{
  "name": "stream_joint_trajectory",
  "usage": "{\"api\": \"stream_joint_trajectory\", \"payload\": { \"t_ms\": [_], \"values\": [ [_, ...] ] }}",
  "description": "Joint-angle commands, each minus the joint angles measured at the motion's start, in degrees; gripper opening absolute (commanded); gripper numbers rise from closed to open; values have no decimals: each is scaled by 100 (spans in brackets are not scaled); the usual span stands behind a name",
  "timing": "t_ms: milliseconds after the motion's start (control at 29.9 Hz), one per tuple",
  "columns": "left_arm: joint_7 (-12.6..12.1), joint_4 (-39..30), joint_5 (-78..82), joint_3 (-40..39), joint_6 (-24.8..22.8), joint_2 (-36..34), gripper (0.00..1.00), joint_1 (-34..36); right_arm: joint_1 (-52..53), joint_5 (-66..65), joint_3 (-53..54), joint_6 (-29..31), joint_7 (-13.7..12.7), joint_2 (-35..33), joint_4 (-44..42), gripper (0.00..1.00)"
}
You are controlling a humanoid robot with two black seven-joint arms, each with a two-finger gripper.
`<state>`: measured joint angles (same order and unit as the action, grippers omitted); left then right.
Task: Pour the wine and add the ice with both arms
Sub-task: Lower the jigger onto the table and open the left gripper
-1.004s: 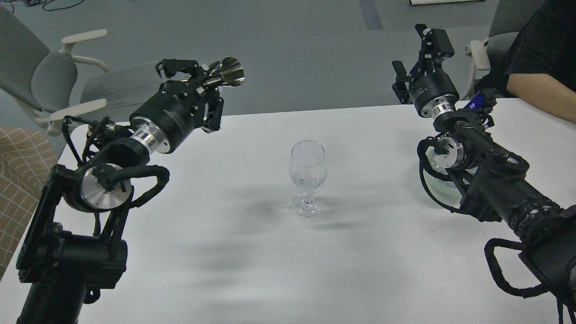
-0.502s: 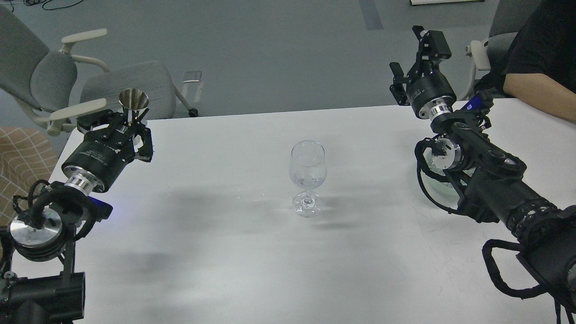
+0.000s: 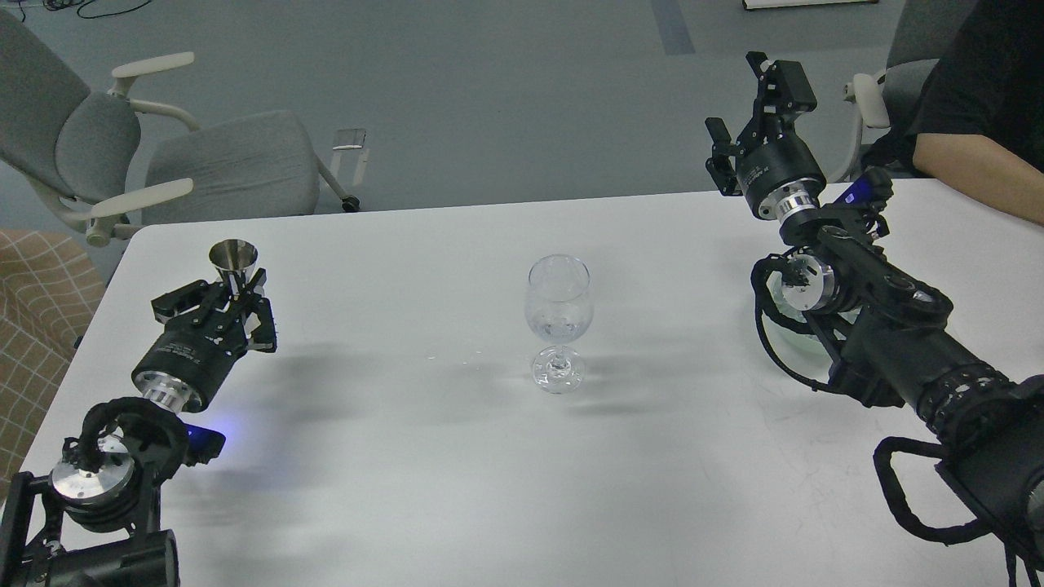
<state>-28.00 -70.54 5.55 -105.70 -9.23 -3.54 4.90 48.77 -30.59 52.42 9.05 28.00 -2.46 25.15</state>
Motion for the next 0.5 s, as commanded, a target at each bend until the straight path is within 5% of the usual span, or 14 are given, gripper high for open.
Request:
{"api": "stream_joint_trajectory", "payload": {
  "t_ms": [0, 468],
  "values": [
    [57, 232, 7, 14, -157, 20, 14, -42, -26, 0, -4, 0, 0, 9, -1, 100],
    [444, 682, 7, 49, -228, 55, 33, -51, -87, 0, -4, 0, 0, 0, 8, 100]
  ]
}}
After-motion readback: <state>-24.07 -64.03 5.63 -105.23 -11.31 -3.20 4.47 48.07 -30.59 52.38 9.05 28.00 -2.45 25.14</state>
